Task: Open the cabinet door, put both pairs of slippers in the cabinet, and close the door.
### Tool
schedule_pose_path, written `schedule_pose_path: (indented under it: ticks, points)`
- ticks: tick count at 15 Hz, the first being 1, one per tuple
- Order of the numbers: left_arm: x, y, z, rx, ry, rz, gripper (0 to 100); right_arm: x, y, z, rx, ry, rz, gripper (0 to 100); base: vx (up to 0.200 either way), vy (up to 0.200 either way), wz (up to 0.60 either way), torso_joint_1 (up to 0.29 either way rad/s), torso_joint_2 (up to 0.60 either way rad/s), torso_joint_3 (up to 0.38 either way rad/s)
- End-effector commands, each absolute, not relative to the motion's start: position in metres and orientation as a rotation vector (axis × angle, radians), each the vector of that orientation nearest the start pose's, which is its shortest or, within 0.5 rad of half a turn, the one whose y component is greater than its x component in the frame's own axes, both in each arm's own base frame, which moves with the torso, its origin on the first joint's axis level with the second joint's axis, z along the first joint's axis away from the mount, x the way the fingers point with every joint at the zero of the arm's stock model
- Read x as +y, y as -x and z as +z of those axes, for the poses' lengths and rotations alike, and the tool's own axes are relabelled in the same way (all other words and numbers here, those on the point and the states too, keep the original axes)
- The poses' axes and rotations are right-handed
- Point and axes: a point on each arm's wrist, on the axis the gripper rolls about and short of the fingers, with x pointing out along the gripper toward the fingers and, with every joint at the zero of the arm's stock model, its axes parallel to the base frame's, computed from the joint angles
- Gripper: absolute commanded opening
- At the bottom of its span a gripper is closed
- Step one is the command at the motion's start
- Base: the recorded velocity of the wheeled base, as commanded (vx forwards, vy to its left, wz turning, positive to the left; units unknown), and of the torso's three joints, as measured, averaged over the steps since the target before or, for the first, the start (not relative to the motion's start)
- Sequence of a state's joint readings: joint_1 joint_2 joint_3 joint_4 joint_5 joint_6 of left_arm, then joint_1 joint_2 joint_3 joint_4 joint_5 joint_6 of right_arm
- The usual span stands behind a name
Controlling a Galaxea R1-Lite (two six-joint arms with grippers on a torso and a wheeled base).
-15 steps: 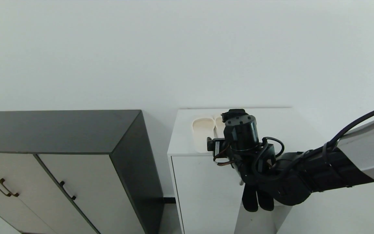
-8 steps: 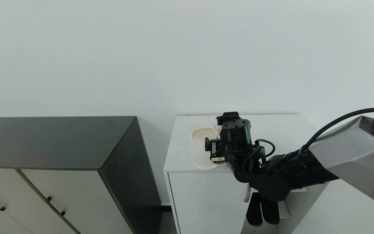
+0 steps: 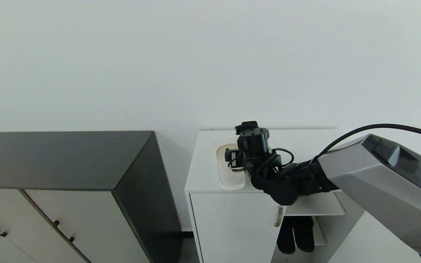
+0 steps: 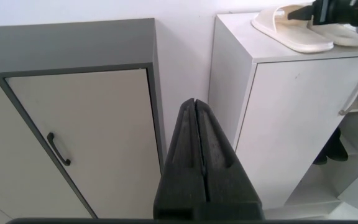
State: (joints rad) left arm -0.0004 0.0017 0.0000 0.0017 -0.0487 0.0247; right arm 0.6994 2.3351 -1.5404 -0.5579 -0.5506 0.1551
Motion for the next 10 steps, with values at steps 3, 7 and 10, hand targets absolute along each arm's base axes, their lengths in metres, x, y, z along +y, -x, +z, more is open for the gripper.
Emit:
schedule_pose_path:
  ticks: [3, 7, 10]
  points:
    - [-0.001, 0.023, 0.075, 0.002, -0.024, -0.049, 0, 0.301, -0.397, 0.107, 0.208, -0.017, 0.112, 0, 0.000, 0.000, 0.00, 0.000, 0.00, 0.000]
    - [-0.001, 0.023, 0.075, 0.002, -0.024, -0.049, 0, 0.296, -0.405, 0.108, 0.199, -0.025, 0.104, 0, 0.000, 0.000, 0.00, 0.000, 0.00, 0.000]
    - [-0.001, 0.023, 0.075, 0.002, -0.024, -0.049, 0, 0.296, -0.402, 0.115, 0.188, -0.033, 0.106, 0, 0.000, 0.000, 0.00, 0.000, 0.00, 0.000]
